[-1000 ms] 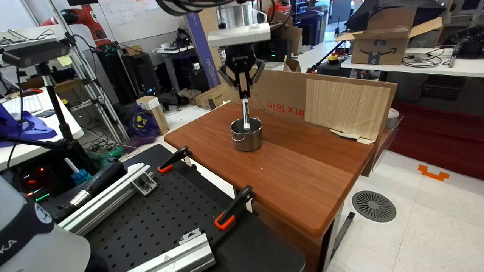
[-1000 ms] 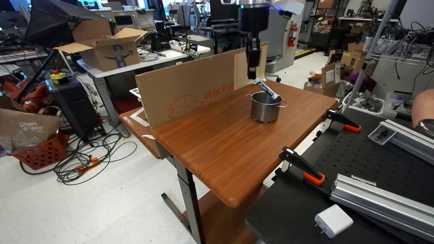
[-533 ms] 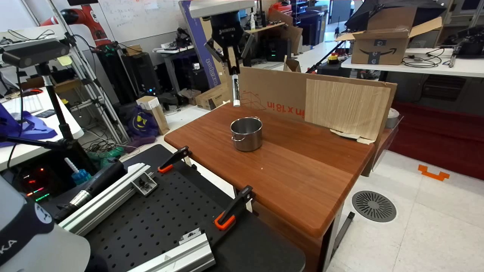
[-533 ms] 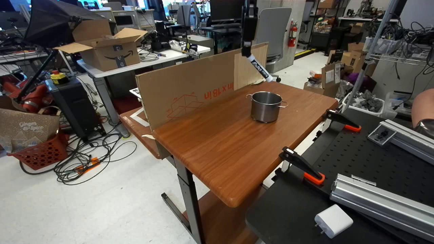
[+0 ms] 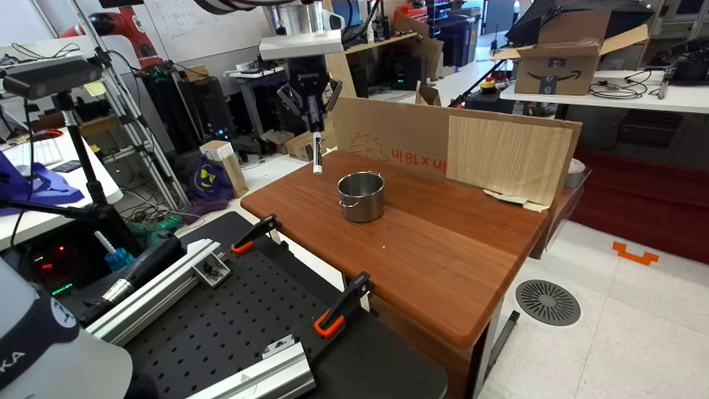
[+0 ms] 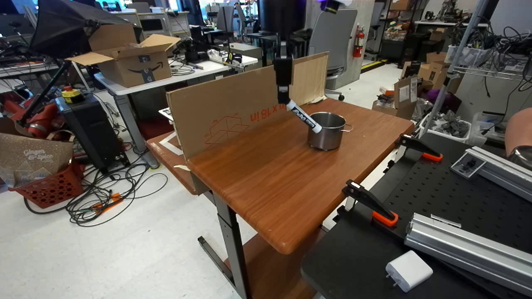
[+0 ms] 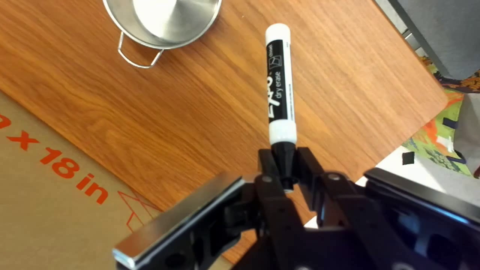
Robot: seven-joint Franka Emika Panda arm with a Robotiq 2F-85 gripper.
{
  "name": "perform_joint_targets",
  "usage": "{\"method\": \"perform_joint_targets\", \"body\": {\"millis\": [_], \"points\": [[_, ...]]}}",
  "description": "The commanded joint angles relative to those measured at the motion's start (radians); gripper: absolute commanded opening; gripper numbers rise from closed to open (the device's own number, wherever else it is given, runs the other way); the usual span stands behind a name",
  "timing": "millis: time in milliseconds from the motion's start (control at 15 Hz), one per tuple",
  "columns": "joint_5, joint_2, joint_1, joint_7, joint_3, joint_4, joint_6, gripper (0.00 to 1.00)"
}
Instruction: Remove the marker from the pot and place it on the table
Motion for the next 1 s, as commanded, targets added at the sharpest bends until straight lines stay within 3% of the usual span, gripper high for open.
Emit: {"method": "perform_joint_targets", "body": {"millis": [0, 933], "points": [[-0.008, 0.109, 0.003, 0.03, 0.009, 0.093, -0.035, 0.05], [-0.13, 0.426, 0.07, 0.184, -0.013, 0.342, -0.077, 0.05]]}}
